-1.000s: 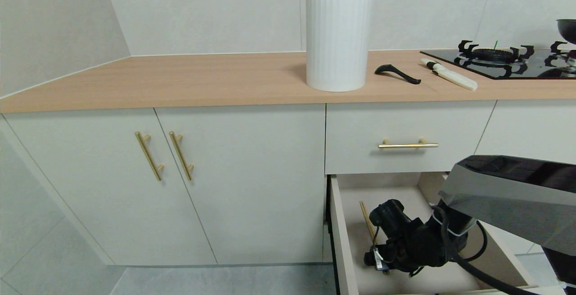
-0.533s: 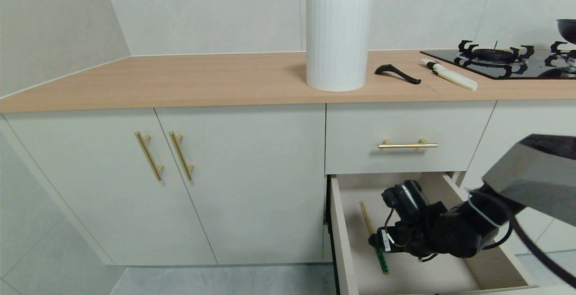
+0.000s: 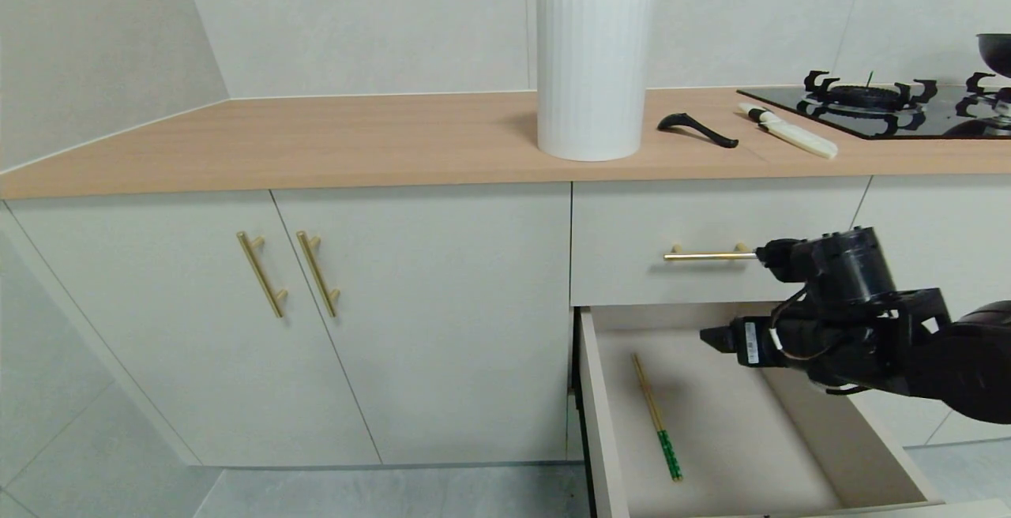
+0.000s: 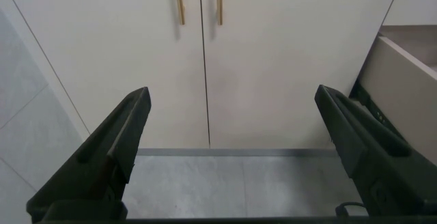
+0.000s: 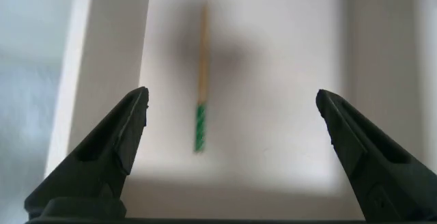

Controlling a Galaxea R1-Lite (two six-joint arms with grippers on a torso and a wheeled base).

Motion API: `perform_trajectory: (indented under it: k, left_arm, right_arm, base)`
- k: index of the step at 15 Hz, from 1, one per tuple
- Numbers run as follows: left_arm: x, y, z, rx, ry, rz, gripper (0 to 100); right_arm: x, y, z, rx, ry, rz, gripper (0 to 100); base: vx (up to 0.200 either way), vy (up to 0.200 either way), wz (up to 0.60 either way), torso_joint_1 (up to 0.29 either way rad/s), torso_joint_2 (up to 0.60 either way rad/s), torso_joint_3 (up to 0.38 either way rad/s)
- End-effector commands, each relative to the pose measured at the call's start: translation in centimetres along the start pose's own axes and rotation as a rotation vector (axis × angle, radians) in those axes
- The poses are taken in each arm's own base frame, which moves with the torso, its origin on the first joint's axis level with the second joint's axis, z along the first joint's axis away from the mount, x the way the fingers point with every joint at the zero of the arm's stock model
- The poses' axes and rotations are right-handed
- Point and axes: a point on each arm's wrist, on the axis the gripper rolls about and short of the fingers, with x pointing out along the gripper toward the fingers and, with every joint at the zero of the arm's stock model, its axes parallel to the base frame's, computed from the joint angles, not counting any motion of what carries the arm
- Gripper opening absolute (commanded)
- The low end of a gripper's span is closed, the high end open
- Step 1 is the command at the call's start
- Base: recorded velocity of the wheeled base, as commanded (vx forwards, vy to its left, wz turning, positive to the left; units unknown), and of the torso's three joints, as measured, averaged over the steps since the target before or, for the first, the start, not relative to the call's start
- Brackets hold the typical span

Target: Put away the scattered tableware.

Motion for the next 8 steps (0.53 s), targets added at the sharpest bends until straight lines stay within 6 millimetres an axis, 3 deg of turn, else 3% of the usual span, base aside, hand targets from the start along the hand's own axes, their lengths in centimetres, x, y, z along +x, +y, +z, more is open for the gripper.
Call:
perform_trajectory:
  k: [1, 8]
  left_arm:
    - [0.0, 0.0, 0.01, 0.0, 0.0, 0.001, 100]
    - [0.0, 0.0, 0.01, 0.0, 0.0, 0.001, 100]
  right_arm:
    - [-2.66, -1.15, 1.7, 0.025, -0.096, -0.003, 100]
    - [-2.62, -1.8, 1.77, 0.012, -0.097, -0.024, 100]
  base:
    - [0.0, 0.0, 0.0, 0.0, 0.0, 0.0]
    - [0.0, 0.0, 0.0, 0.005, -0.02, -0.019]
